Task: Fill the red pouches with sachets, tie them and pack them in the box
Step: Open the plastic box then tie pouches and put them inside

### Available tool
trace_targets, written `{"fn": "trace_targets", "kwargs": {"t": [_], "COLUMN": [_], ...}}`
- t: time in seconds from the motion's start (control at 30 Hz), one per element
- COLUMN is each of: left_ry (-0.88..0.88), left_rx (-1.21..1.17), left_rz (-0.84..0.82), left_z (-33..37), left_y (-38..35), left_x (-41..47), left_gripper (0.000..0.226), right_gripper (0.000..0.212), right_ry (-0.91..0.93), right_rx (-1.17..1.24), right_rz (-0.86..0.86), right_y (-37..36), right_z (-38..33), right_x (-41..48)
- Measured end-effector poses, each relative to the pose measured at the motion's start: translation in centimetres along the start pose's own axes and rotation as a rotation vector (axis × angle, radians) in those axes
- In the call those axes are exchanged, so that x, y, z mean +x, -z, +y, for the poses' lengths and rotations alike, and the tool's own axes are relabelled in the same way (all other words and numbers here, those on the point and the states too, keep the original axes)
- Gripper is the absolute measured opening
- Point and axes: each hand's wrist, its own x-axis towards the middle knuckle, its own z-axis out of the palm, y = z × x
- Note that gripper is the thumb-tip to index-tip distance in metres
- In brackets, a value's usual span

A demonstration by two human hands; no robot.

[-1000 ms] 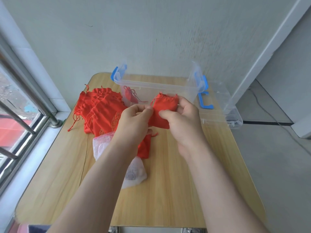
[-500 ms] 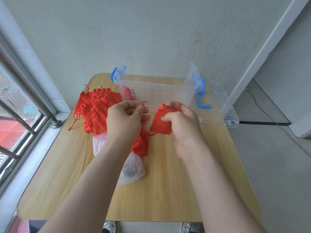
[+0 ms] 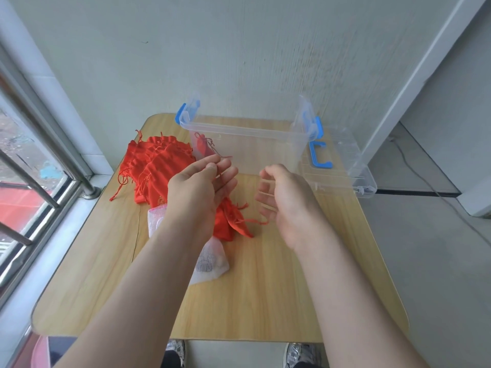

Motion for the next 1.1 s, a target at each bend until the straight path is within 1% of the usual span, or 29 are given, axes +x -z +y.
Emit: {"fn": "trace_targets", "kwargs": {"t": [0.03,0.13,0.2,0.27,0.3,0.33,0.4,0.47,0.5,0.6,0.7,0.8,0.87,0.93,1.0,1.03,1.1], "left_ry": [0.001,0.003,0.006,0.009,0.005,-0.001,0.001,0.009,0.01,-0.006,-0.018,-0.035,-0.035,-0.008,0.044,0.071,0.106], "left_rx": [-0.012,-0.035,-0.036,-0.038,-0.032,-0.026,-0.021,-0.033,-0.042,-0.078,-0.11,-0.126,-0.162,-0.214,-0.271,-0.3,-0.339], "left_rz": [0.014,0.049,0.06,0.074,0.082,0.086,0.078,0.068,0.066,0.07,0.053,0.032,0.042,0.053,0.06,0.063,0.07], "left_z": [0.1,0.2,0.1,-0.1,-0.2,-0.2,-0.2,0.0,0.1,0.3,0.5,0.8,0.9,1.1,1.1,1.2,1.1], "left_y": [0.0,0.0,-0.1,-0.4,-0.5,-0.5,-0.5,-0.3,-0.2,0.0,0.2,0.5,0.7,0.8,0.8,0.7,0.4], "left_x": [0.0,0.1,0.2,0.3,0.3,0.4,0.6,0.6,0.7,1.0,1.4,1.7,1.9,2.2,2.4,2.5,2.7], "left_gripper": [0.022,0.021,0.021,0.02,0.02,0.02,0.02,0.02,0.019,0.019,0.02,0.018,0.018,0.015,0.011,0.01,0.012], "right_gripper": [0.021,0.034,0.043,0.064,0.071,0.072,0.059,0.041,0.033,0.021,0.024,0.022,0.017,0.011,0.016,0.017,0.016], "right_ry": [0.007,-0.016,-0.079,-0.127,-0.127,-0.109,-0.023,0.089,0.134,0.222,0.279,0.24,0.174,0.096,0.046,0.045,0.059], "right_rx": [-0.07,-0.382,-0.564,-0.723,-0.789,-0.843,-0.945,-1.045,-1.052,-0.95,-0.842,-0.606,-0.382,-0.129,0.126,0.222,0.298], "right_rz": [-0.012,-0.069,-0.167,-0.29,-0.345,-0.383,-0.377,-0.304,-0.27,-0.144,-0.023,-0.028,-0.053,-0.113,-0.167,-0.167,-0.11], "right_y": [0.3,0.8,0.9,0.8,0.8,0.7,0.7,0.8,0.9,0.8,1.0,1.0,1.1,1.3,1.4,1.4,1.2], "right_z": [0.1,0.3,0.3,0.1,0.0,-0.1,-0.1,0.0,0.2,0.9,1.2,0.9,0.4,-0.5,-1.4,-1.7,-1.9], "right_x": [0.1,-0.2,-0.9,-1.4,-1.7,-1.8,-1.8,-1.3,-1.0,0.4,1.5,1.6,1.3,1.2,1.2,1.3,1.5]}}
